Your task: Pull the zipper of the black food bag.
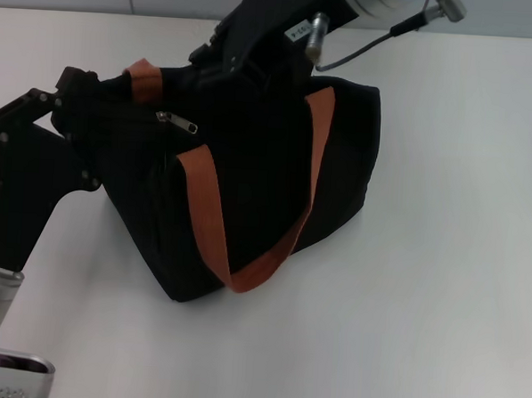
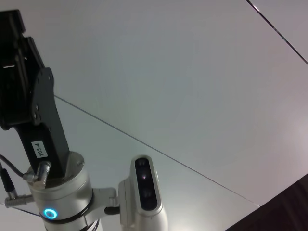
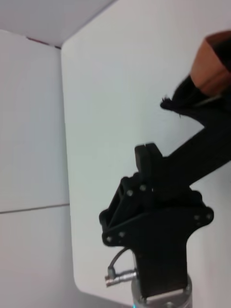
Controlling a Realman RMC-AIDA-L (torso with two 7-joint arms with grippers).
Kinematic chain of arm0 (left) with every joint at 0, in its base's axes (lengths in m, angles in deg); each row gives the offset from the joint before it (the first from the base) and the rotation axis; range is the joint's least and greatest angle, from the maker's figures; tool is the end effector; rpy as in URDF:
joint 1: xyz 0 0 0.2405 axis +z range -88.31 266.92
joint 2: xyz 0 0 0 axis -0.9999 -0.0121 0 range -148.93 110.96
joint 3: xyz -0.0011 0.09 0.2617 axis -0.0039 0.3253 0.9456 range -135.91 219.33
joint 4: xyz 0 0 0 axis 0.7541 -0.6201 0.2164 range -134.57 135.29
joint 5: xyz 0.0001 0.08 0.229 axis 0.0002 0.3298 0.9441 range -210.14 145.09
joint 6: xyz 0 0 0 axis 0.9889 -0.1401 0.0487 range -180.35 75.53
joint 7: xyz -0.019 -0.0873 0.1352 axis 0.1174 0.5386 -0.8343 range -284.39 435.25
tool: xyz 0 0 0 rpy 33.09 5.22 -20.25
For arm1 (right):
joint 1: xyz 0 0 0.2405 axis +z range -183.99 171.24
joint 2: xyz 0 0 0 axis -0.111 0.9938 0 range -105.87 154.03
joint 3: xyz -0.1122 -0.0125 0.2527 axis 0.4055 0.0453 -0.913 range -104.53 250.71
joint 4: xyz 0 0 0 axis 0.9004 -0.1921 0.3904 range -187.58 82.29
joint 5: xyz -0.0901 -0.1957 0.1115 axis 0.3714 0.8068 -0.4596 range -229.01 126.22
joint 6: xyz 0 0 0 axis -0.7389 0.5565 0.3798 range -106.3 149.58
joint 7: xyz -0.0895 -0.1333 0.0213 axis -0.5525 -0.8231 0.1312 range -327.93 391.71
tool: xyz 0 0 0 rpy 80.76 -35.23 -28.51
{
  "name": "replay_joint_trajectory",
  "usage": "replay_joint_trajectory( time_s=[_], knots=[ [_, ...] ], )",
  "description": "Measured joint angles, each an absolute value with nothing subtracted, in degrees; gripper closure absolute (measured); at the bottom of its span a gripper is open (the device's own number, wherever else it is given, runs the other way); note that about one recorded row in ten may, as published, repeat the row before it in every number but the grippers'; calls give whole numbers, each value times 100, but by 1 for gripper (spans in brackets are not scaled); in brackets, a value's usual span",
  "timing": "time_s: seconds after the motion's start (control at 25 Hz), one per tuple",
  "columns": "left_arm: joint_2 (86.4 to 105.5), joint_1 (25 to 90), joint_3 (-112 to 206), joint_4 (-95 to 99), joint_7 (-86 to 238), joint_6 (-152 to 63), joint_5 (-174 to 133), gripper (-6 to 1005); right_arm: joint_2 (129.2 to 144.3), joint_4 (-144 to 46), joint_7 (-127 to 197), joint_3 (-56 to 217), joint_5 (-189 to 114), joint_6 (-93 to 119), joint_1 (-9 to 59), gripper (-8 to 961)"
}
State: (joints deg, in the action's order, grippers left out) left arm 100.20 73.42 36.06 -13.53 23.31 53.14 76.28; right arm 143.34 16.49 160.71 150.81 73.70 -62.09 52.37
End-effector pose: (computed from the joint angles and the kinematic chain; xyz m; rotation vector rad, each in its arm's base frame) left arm -0.3034 0.2492 -0.0541 -1.4311 0.5933 -0.4074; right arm -0.0145 0.4262 -0.0557 -3.0152 0.1040 0.0230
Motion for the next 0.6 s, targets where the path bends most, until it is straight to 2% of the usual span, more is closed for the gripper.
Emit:
replay_joint_trajectory(
  time_s=[0.24,0.6],
  knots=[
    [10020,7330,3609,-1358,2331,5314,7628,936,14347,1217,16174,15106,7341,-6308,5501,693],
    [10020,7337,3666,-1361,2331,5333,7628,935,14369,922,16211,15121,7324,-6195,5605,674]
  ],
)
